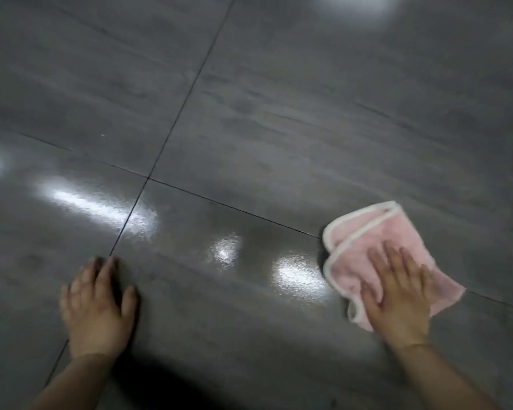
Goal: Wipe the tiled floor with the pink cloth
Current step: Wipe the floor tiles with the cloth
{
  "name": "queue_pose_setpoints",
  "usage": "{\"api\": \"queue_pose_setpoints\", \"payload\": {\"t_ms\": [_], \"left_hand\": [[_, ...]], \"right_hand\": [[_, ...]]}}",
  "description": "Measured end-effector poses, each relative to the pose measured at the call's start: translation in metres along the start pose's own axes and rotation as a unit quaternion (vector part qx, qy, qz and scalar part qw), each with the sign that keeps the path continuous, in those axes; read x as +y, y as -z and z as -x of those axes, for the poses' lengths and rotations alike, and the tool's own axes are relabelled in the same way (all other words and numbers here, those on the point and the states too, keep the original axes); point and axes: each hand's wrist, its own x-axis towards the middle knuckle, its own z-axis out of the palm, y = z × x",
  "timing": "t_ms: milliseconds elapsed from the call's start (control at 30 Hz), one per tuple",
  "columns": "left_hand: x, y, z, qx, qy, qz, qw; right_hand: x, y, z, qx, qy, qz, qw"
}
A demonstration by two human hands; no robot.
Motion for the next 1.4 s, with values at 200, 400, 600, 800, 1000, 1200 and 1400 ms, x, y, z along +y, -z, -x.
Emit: {"api": "queue_pose_setpoints", "payload": {"t_ms": [200, 400, 600, 800, 1000, 1200, 1400], "left_hand": [[-0.073, 0.016, -0.021, 0.028, 0.193, 0.021, 0.981], [-0.081, 0.013, -0.021, 0.032, 0.181, 0.045, 0.982], [-0.087, 0.011, -0.021, 0.035, 0.169, 0.061, 0.983], [-0.093, 0.011, -0.023, 0.022, 0.143, 0.092, 0.985], [-0.093, 0.009, -0.023, 0.025, 0.146, 0.108, 0.983], [-0.093, 0.007, -0.024, 0.018, 0.149, 0.099, 0.984], [-0.090, 0.008, -0.025, 0.024, 0.161, 0.085, 0.983]], "right_hand": [[-0.153, -0.007, -0.026, -0.045, -0.137, -0.031, 0.989], [-0.190, -0.025, -0.026, -0.125, 0.473, 0.012, 0.872], [-0.236, -0.016, -0.190, -0.069, 0.063, 0.003, 0.996], [-0.404, -0.025, -0.082, -0.141, 0.277, -0.080, 0.947], [-0.315, -0.027, -0.162, -0.072, 0.362, -0.022, 0.929], [-0.239, -0.021, -0.144, -0.012, -0.043, 0.011, 0.999], [-0.238, -0.160, 0.012, -0.290, 0.287, 0.133, 0.904]]}}
